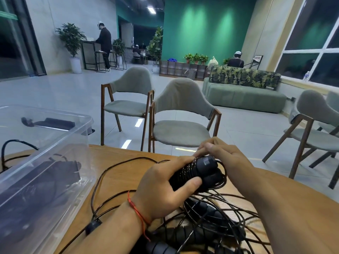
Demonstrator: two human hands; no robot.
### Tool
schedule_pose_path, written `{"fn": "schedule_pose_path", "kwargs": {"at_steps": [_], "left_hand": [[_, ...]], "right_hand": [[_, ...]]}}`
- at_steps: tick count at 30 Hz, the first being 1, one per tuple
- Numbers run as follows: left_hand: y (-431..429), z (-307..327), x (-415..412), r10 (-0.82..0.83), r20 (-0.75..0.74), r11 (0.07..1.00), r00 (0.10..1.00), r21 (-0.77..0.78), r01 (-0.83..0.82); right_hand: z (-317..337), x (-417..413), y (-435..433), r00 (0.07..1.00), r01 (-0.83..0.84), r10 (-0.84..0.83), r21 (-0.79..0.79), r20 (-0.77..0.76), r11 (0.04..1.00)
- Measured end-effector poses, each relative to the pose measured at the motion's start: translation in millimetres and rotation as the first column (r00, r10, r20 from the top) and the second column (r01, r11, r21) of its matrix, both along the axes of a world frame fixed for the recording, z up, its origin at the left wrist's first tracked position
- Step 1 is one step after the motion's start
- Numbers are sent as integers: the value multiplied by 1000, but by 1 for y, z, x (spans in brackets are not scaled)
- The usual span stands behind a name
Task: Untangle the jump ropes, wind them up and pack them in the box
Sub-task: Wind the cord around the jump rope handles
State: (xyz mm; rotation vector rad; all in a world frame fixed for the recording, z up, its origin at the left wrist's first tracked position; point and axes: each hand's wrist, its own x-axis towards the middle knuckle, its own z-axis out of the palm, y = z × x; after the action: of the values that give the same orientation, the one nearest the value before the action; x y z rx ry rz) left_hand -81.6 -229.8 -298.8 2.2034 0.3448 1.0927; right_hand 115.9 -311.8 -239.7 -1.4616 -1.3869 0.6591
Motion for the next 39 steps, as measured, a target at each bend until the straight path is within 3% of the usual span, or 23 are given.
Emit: {"fn": "schedule_pose_path", "kwargs": {"at_steps": [12,20,25,28,32,39], "left_hand": [[-4,7,0,-110,210,948,971,-272,166],[-1,13,0,-3,333,820,943,-539,193],[8,16,-1,140,327,729,935,-673,126],[20,14,-4,256,281,706,925,-708,19],[26,11,-4,287,254,718,924,-695,-32],[24,10,0,397,254,729,882,-671,-135]], "right_hand": [[-18,3,7,951,-147,113,-99,-289,984],[-26,-17,17,996,88,-85,-75,42,993],[-23,-22,11,980,48,-26,-110,196,993],[-13,-18,6,984,70,-58,-70,168,995],[0,-19,1,993,82,-84,25,81,996],[0,-40,-2,983,32,-46,81,180,996]]}}
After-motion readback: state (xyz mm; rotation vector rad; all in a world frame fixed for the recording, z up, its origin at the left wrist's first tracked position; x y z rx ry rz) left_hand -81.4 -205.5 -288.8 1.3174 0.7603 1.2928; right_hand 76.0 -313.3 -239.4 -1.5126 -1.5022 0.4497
